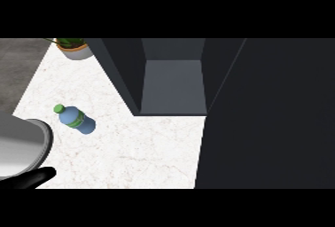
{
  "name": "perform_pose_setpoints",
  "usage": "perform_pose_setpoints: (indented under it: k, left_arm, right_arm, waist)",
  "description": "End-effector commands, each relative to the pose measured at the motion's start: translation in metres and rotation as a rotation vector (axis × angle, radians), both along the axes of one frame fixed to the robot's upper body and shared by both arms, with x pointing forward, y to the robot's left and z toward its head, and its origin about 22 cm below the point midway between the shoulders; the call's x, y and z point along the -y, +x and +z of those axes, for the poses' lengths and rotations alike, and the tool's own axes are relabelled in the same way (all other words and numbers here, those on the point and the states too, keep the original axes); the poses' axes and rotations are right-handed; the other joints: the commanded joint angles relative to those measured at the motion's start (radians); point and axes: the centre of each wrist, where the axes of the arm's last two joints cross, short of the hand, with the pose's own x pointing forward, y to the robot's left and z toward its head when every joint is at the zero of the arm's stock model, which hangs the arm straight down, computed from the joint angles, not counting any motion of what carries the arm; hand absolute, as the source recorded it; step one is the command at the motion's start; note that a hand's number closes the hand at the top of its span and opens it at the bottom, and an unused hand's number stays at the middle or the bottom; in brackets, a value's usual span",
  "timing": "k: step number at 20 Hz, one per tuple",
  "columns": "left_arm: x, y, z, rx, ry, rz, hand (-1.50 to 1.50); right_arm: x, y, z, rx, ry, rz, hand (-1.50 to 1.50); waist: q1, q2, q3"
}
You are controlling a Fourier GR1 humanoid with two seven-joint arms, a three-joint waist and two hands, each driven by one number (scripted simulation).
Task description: Pick up the bottled water, place it into the cabinet and close the cabinet
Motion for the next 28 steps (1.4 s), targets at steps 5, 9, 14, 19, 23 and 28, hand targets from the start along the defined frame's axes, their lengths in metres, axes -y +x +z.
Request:
perform_pose_setpoints:
  k: [5,9,14,19,23,28]
  left_arm:
    - [-0.008,0.03,-0.006,-0.024,-0.001,0.035,-1.5]
    - [-0.005,-0.003,-0.009,-0.022,0.048,0.041,-1.5]
    - [-0.031,0.021,-0.02,-0.024,0.029,0.067,-1.5]
    - [-0.037,0.043,-0.032,-0.082,0.011,0.07,-1.5]
    - [-0.045,0.055,-0.053,-0.102,-0.004,0.096,-1.5]
    - [-0.077,0.071,-0.104,-0.148,0.015,0.136,-1.5]
  right_arm:
    - [0.001,-0.034,0.023,0.065,0.016,-0.011,-1.5]
    - [0.001,-0.044,0.029,0.04,0.024,-0.015,-1.5]
    - [0.0,-0.038,0.035,0.062,0.013,-0.005,-1.5]
    - [0.006,-0.045,0.036,0.048,0.005,0.005,-1.5]
    - [-0.006,-0.042,0.034,0.043,0.035,-0.012,-1.5]
    - [-0.005,-0.038,0.031,0.037,0.01,-0.004,-1.5]
  waist:
    - [-0.008,0.0,0.0]
    - [-0.001,-0.003,0.0]
    - [-0.001,-0.001,-0.001]
    - [-0.008,0.0,0.0]
    - [-0.006,-0.001,-0.001]
    - [-0.01,0.001,-0.002]
